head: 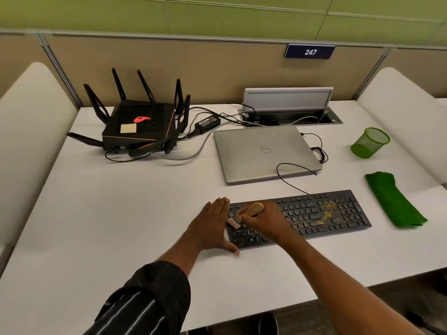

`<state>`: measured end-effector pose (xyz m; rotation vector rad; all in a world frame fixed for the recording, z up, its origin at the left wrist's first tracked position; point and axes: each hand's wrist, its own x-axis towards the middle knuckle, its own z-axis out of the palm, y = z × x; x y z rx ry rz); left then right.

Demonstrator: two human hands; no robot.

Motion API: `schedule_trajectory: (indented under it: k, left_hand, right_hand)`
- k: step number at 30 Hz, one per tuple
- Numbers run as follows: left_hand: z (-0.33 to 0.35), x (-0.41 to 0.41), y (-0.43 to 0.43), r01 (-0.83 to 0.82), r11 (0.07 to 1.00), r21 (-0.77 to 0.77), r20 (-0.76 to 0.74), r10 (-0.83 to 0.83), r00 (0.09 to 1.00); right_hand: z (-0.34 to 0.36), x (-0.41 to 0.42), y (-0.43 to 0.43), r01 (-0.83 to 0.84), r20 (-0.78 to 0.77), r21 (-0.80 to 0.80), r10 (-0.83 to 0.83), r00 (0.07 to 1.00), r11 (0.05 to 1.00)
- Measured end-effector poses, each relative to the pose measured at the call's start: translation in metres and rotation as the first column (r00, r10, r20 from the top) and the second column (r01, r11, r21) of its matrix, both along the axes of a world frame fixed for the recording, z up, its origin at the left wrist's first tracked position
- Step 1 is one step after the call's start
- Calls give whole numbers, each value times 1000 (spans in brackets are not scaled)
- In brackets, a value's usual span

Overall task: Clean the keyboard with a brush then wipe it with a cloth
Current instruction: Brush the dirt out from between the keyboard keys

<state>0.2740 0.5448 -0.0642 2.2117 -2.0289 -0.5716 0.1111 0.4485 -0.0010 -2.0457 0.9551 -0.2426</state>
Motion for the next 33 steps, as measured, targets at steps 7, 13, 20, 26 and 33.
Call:
schedule_trajectory:
  k: [7,13,20,26,33]
  left_hand:
    - [1,1,-2,13,1000,26,-26,-12,1000]
    - [1,4,-1,18,1000,22,-48,-17,999]
    - [3,5,0,20,1000,21,-82,-18,997]
    - [1,5,-2,39,998,39,-27,-38,999]
    - [-1,0,-3,58,998,22,47,-59,997]
  right_hand:
    - [-5,8,12,-58,-51,-50,56,997,997]
    - [-2,9,7,-66,-17,-72,65,998,995]
    - [-4,8,1,-253,-101,-108,242,965,961]
    - [4,4,-8,-368,-115,-129,355,928,921]
    - [11,-6,-34,-456,-319,-203,382,868,867]
